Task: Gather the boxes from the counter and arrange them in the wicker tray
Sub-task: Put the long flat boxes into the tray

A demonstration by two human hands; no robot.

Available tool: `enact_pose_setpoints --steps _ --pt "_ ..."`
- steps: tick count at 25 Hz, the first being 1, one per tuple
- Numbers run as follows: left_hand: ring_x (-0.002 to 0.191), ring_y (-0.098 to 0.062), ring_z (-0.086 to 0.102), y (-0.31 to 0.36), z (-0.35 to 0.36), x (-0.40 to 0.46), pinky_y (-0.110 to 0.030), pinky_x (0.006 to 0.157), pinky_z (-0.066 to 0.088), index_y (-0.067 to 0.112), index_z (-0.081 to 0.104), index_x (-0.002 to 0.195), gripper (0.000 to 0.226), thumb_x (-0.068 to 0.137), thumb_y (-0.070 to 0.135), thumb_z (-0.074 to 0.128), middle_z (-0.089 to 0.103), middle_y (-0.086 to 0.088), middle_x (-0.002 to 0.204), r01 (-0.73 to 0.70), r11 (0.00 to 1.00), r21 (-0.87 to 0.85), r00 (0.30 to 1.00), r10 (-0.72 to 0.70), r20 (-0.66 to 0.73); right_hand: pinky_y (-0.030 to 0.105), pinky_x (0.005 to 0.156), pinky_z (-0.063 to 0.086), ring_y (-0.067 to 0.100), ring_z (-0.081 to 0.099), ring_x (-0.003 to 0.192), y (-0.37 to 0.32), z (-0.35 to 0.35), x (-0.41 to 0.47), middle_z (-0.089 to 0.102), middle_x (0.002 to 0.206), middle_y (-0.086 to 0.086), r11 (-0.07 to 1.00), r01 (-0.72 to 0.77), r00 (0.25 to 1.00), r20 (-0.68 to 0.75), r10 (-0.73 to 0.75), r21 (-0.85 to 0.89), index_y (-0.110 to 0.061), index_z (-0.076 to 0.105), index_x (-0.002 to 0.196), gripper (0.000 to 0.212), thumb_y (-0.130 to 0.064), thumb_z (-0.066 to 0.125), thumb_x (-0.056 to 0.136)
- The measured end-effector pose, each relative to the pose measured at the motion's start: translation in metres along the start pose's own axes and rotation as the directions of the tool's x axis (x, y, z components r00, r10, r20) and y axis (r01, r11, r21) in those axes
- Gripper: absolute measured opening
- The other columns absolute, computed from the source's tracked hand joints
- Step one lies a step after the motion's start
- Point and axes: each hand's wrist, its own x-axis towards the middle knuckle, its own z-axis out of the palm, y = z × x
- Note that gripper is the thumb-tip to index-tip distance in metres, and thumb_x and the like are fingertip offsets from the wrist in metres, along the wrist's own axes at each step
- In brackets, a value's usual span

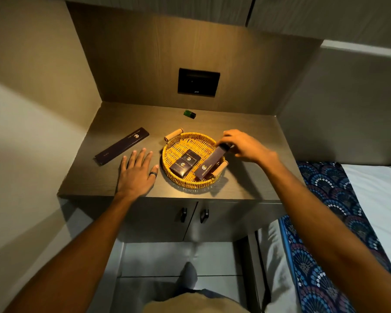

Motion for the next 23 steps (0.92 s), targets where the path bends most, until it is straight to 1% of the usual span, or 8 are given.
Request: enact_pose_setpoints --steps 6,9,11,13,15,16,20,23 --pt "0.159 -0.027 -0.005 0.001 0.0 0.0 -0.052 0.126 -0.006 0.03 0.0 0.163 0.067 0.104 0.06 0.013 -0.002 -0.002 0.173 0.002 1.0 0.019 1.0 -0.002 0.007 0.043 0.11 0.049 0.027 0.054 0.133 -0.014 0.009 0.003 0.061 0.138 0.007 0.999 0.002 0.999 0.048 -0.001 -0.033 -0.021 0.062 0.14 0.056 -0.005 0.074 0.088" --pt "0.158 -0.026 -0.005 0.002 0.001 -0.002 -0.052 0.126 -0.006 0.03 0.0 0.163 0.067 0.104 0.06 0.011 -0.002 -0.002 0.173 0.007 1.0 0.024 1.0 -0.007 0.009 0.05 0.123 0.036 0.032 0.036 0.153 -0.012 0.002 -0.001 0.05 0.154 0.008 0.997 -0.031 0.996 0.085 0.037 -0.076 -0.024 0.052 0.15 0.073 -0.008 0.079 0.085" --pt "0.159 -0.027 -0.005 0.006 0.0 -0.002 -0.052 0.126 -0.006 0.029 0.0 0.163 0.067 0.104 0.059 0.01 -0.002 -0.002 0.173 0.011 1.0 0.025 1.0 -0.011 -0.006 0.055 0.128 0.024 0.031 0.02 0.161 -0.014 -0.007 -0.001 0.038 0.165 0.007 0.999 -0.053 0.999 -0.012 0.053 0.005 -0.025 0.043 0.156 0.074 -0.017 0.075 0.09" --pt "0.159 -0.027 -0.005 0.009 -0.004 -0.004 -0.052 0.126 -0.007 0.028 0.0 0.163 0.067 0.104 0.058 0.01 -0.001 -0.002 0.173 0.016 1.0 0.027 1.0 -0.016 -0.004 0.057 0.127 0.017 0.033 0.014 0.162 -0.036 -0.015 0.016 0.03 0.169 0.007 0.99 -0.004 0.98 -0.196 0.032 0.139 -0.026 0.037 0.159 0.067 -0.038 0.062 0.098" --pt "0.159 -0.028 -0.005 0.014 -0.008 -0.008 -0.053 0.127 -0.007 0.025 0.001 0.163 0.066 0.105 0.055 0.012 -0.001 -0.004 0.173 0.017 0.999 0.039 1.0 -0.017 0.01 0.058 0.126 0.019 0.036 0.014 0.161 -0.08 -0.015 0.051 0.028 0.171 0.008 0.985 0.058 0.951 -0.308 -0.005 0.162 -0.025 0.033 0.161 0.071 -0.05 0.055 0.098" --pt "0.159 -0.029 -0.004 0.015 -0.01 -0.01 -0.053 0.127 -0.006 0.024 0.001 0.164 0.066 0.106 0.054 0.014 0.0 -0.005 0.174 0.023 0.998 0.064 1.0 -0.023 0.005 0.059 0.125 0.02 0.037 0.014 0.161 -0.109 -0.012 0.073 0.026 0.171 0.009 0.985 0.086 0.952 -0.304 -0.037 0.152 -0.024 0.032 0.162 0.073 -0.052 0.055 0.098" --pt "0.157 -0.033 0.01 0.019 -0.013 -0.021 -0.053 0.126 -0.001 0.021 0.018 0.163 0.064 0.106 0.049 0.022 0.017 -0.009 0.171 0.042 0.99 0.133 0.999 -0.039 -0.028 0.062 0.127 0.009 0.031 -0.005 0.163 -0.208 0.018 0.144 0.003 0.176 0.003 0.983 0.079 0.997 -0.004 -0.08 0.164 -0.03 0.014 0.166 0.081 -0.057 0.051 0.1" --pt "0.153 -0.032 0.022 0.02 -0.013 -0.021 -0.052 0.126 0.009 0.017 0.026 0.159 0.065 0.103 0.048 0.025 0.029 -0.013 0.166 0.03 0.984 0.173 0.999 -0.027 -0.023 0.062 0.129 0.003 0.031 -0.011 0.163 -0.233 0.042 0.175 -0.004 0.176 0.004 0.981 0.014 0.978 0.202 -0.053 0.192 -0.032 0.009 0.166 0.079 -0.052 0.051 0.102"
